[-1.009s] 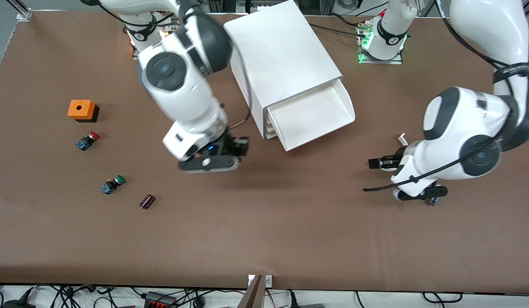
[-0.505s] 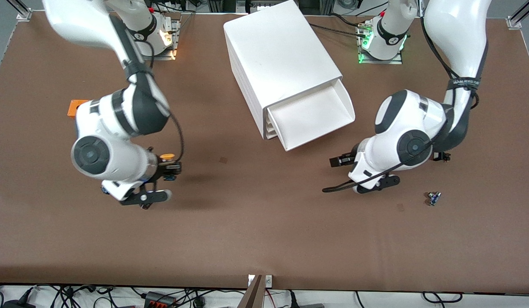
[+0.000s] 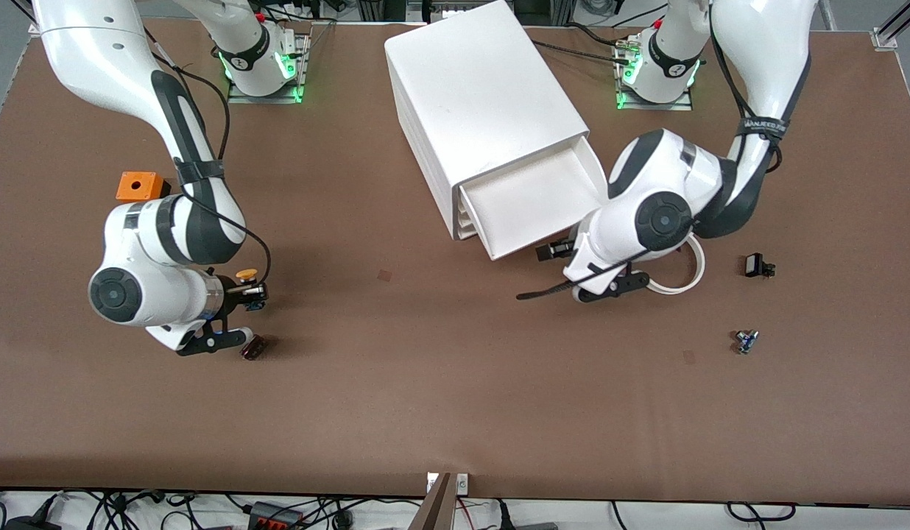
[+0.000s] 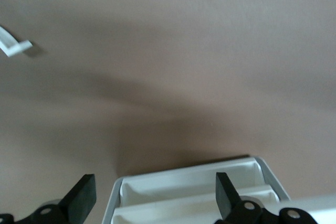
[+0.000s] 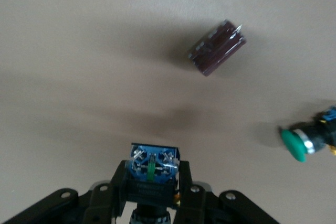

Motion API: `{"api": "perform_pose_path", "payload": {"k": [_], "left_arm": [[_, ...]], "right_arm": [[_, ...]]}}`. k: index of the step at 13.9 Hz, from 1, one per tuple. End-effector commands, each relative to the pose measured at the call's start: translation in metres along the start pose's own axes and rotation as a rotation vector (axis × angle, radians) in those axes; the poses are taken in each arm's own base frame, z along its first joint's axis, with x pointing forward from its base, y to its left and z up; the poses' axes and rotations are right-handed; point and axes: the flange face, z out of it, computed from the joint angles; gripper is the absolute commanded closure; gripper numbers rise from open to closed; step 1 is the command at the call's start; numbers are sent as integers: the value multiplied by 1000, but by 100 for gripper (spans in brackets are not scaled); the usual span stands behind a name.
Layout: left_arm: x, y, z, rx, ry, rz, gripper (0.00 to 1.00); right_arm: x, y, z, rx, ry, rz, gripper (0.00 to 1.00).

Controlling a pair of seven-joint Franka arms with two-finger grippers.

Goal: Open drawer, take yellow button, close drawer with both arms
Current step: 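Push the drawer shut with the left gripper while the right gripper lowers button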

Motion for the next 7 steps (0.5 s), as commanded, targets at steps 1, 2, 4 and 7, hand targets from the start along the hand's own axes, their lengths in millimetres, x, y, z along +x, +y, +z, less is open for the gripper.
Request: {"api": "perform_pose_path", "payload": {"k": [1,2,4,7], "left_arm": [[-20,-9,4,11,-2,-8,0],[-26,-10,8,18,-7,-6,0],[-37,-8,11,5,-35,-6,0],[-48,-12,15,-20,-78,-28,0]], "right_arm": [[-25,-14,19,2,32,-28,95],[-27,-19,27,-4,36,-32,95],[-29,-43,42,-18,44,-50,95],[-25,-45,60,-24,61,-41,95]]}}
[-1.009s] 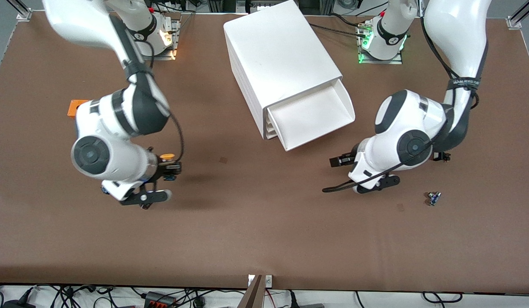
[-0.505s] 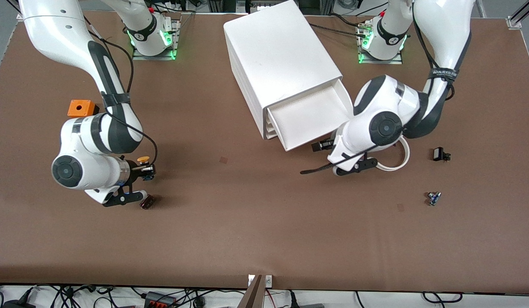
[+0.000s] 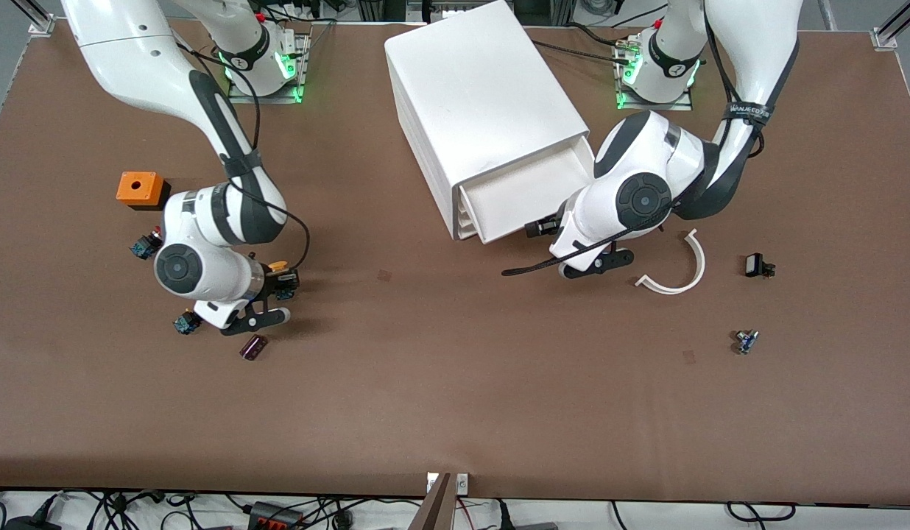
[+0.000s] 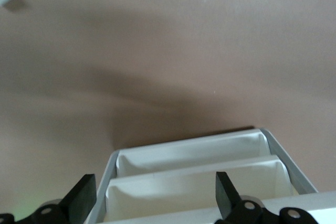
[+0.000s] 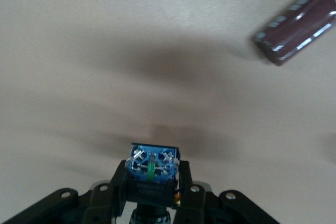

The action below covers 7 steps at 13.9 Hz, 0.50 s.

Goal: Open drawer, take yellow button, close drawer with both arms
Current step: 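Push the drawer shut with the left gripper while the right gripper lowers button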

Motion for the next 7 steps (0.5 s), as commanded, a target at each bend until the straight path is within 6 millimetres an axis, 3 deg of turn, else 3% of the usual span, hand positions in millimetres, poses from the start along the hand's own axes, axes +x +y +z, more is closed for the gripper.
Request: {"api": "perform_pose_path", "payload": {"k": [1,5,6,7], "left_arm": [[-23,-6,0,-19,-20,-11,0],[-45,4,8,-26,-38,4,0],[-49,4,12,-27,-51,0,0],[-53,5,12,-31,-58,0,0]], "right_arm": [[-5,1,10,-6,17,11,95],[-2,4,28,-7,14,20,91],[-2,4,26,-5,16,29,62],[1,3,20,-3,25,60,2]]}}
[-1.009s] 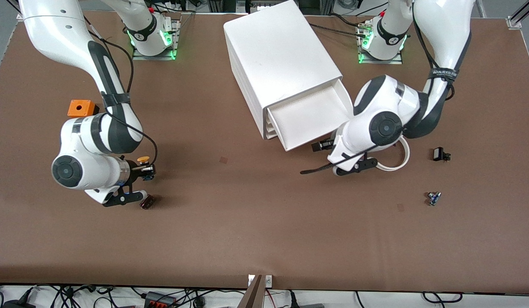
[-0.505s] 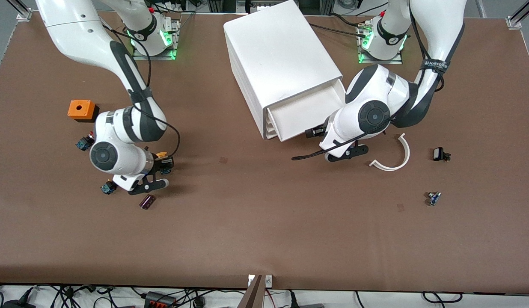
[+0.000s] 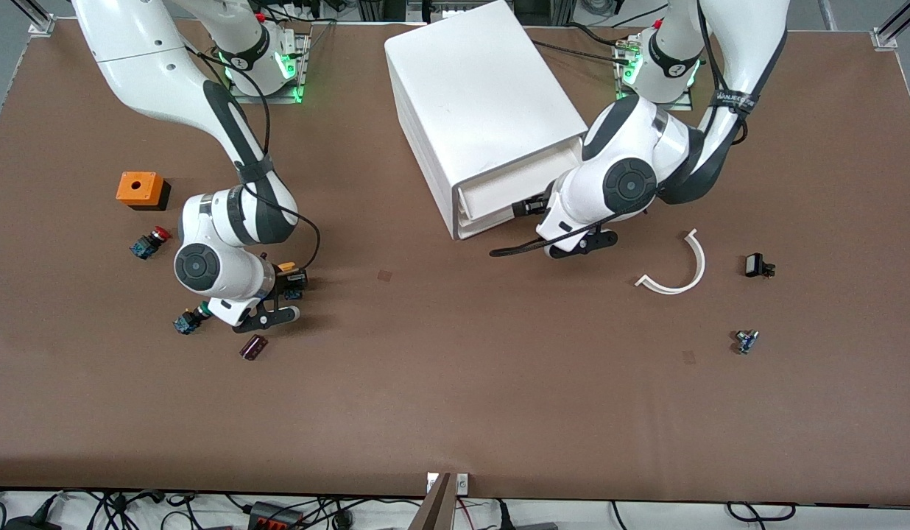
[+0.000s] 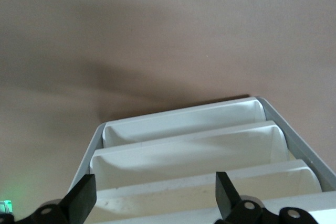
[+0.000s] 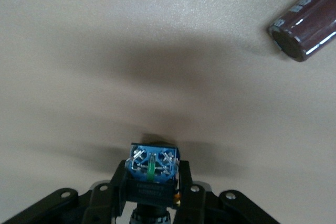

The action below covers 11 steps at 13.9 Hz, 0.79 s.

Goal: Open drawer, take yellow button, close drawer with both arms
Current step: 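Push the drawer shut with the left gripper while the right gripper lowers button, then open the right gripper to set the button on the table, withdraw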

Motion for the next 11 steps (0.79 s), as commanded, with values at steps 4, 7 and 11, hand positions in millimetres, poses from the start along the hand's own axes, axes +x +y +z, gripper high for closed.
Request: {"api": "perform_pose_path", "payload": {"k": [4,7,11], "left_arm": [[-34,2,8,-5,-22,9,0],[-42,8,12,0,-25,26,0],[-40,7,9,-3,-23,27,0]], "right_arm": [[12,-7,-75,8,-8,113,0],[9,-3,-149,15,-13,176,0],[-2,21,-249,-45,59,189,0]]}}
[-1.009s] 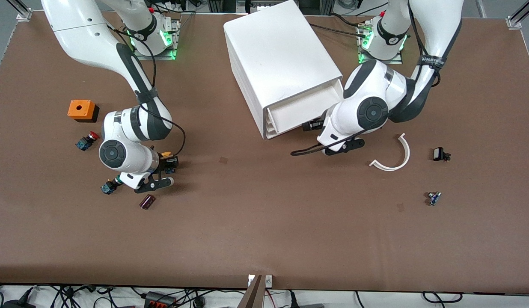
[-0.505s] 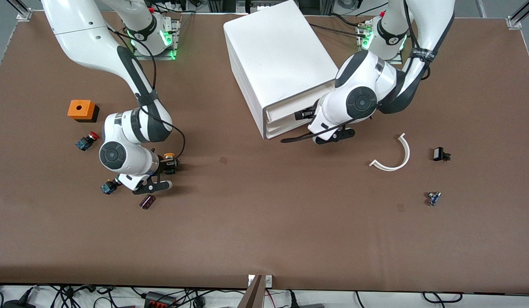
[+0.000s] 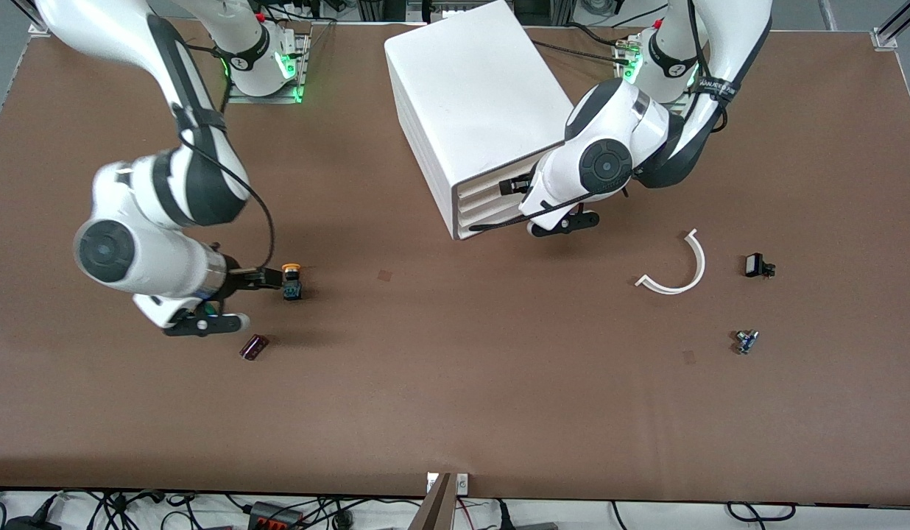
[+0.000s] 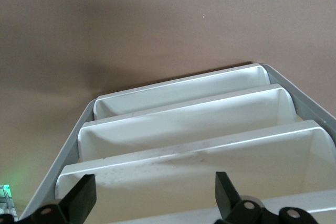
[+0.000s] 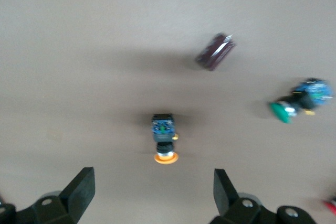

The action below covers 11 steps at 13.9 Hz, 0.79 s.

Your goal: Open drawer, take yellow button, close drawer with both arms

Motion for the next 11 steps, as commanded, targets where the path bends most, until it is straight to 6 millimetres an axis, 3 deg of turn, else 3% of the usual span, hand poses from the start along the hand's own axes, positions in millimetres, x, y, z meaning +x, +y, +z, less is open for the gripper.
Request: {"api": "perform_pose_path", "payload": {"k": [1,3,6,10,11], "left_arm": [[-6,-6,-15,-27,19,-3,0],[2,-6,-39,-26,71,13,0],[33,-32,-101,59,216,47,0],[76,-96,-163,88,265,154,0],[82,-112,-178,123,286,207,0]], "right_arm": [[-4,27,-54,-29,13,38,0],[-8,46,-84,-28,17,70,0],[-21,69,-130,-30,61,107,0],[-38,121,-161,-31,92,181,0],[-48,141,-179,-18,116,198,0]]}}
